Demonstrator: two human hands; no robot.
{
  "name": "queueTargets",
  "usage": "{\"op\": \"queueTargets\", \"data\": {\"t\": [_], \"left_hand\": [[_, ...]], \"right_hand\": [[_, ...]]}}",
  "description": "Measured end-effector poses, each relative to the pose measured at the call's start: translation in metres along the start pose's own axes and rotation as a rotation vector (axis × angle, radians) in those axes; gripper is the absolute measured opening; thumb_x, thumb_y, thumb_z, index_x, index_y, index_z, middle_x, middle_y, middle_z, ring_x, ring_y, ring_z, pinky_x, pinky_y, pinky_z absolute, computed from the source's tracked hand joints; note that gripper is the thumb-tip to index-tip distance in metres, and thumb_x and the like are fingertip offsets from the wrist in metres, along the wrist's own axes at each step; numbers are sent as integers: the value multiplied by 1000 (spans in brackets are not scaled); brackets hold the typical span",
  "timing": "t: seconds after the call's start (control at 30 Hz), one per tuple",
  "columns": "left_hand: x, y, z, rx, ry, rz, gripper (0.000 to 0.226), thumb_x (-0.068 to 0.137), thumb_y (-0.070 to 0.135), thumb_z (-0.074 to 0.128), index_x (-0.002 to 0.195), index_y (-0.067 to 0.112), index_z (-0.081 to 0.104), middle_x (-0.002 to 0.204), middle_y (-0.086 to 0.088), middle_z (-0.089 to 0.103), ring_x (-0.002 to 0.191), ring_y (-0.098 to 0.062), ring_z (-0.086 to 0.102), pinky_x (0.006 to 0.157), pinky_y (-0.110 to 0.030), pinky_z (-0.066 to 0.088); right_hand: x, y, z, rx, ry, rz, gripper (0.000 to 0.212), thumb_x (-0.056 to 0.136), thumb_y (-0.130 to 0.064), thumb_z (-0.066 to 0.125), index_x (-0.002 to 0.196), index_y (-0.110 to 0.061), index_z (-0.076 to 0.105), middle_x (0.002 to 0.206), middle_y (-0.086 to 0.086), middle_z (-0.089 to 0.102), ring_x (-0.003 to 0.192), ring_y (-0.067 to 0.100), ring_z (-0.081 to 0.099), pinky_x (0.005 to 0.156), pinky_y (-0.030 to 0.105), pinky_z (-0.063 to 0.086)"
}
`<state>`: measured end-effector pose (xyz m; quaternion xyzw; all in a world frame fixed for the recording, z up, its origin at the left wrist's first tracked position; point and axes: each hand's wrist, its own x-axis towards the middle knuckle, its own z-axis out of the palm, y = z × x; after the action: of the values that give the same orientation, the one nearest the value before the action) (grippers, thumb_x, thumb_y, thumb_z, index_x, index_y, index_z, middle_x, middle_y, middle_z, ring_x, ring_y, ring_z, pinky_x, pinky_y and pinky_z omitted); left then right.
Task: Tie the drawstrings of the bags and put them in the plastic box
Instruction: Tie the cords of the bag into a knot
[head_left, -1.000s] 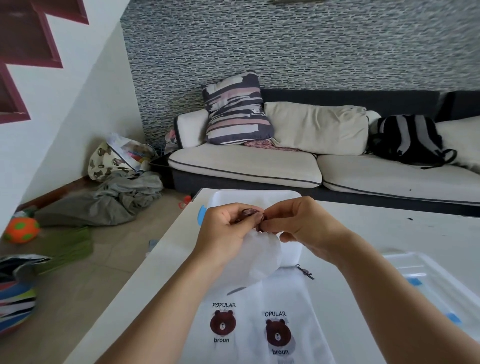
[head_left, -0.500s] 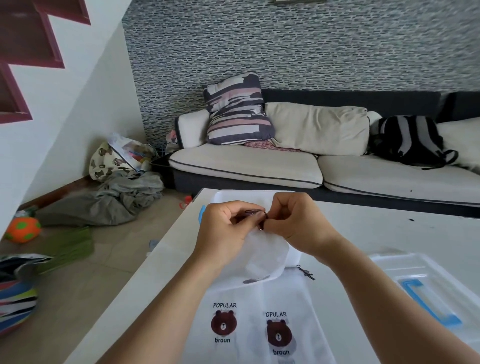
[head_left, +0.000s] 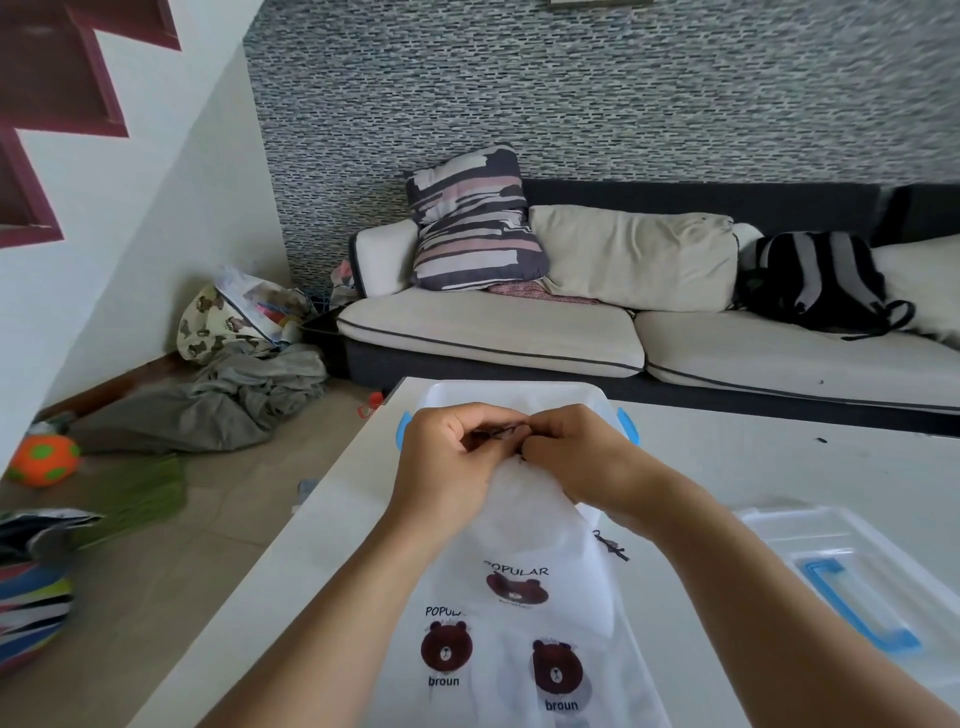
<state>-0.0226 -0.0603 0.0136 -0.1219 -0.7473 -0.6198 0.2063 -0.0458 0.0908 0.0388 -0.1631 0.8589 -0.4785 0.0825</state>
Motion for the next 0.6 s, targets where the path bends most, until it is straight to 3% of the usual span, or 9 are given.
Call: {"op": "queueTargets", "data": {"t": [0.1,0.17,0.3,0.4,0.53,0.6], "left_hand": [[1,0,-1,1,38,25,14,86,3,75,89,15,81,85,7,78,85,-9,74,78,-18,54],[2,0,-3,-23,57,31,14,86,4,76,88,16,80,86,7,78,86,-9,74,79,-19,55],[0,5,-4,-99,51,-10,15,85,4,76,87,19,80,85,5,78,85,-10,74,77,-17,53],[-2,9,-2,-201,51,-76,16,84,7,77,83,23,80,86,1,79,85,-12,74,78,-20,54],[-2,12,-2,-301,58,-138,16,83,10,77,81,25,81,88,-5,78,84,-19,75,83,-31,56],[-2,13,-1,-323,68,-147,16,82,10,77,80,26,81,87,-5,78,82,-18,74,82,-32,55]], "right_hand": [[-2,6,-11,391,-141,71,22,95,-2,56,110,13,65,85,16,60,76,26,55,63,27,50],[-5,9,-17,532,-187,78,20,93,-4,64,107,10,67,85,14,62,75,20,57,68,24,52],[-7,11,-20,565,-212,83,29,77,-18,77,99,-1,69,82,9,55,71,15,49,65,22,47],[-8,12,-21,603,-212,61,16,76,-18,76,84,-7,69,75,3,60,68,12,53,64,19,49],[-6,18,-18,727,-216,14,22,85,-19,74,100,-3,69,102,12,68,99,23,58,96,29,44],[-7,19,-16,764,-192,16,20,87,-18,71,101,-3,67,101,10,69,96,20,62,89,22,50]]}}
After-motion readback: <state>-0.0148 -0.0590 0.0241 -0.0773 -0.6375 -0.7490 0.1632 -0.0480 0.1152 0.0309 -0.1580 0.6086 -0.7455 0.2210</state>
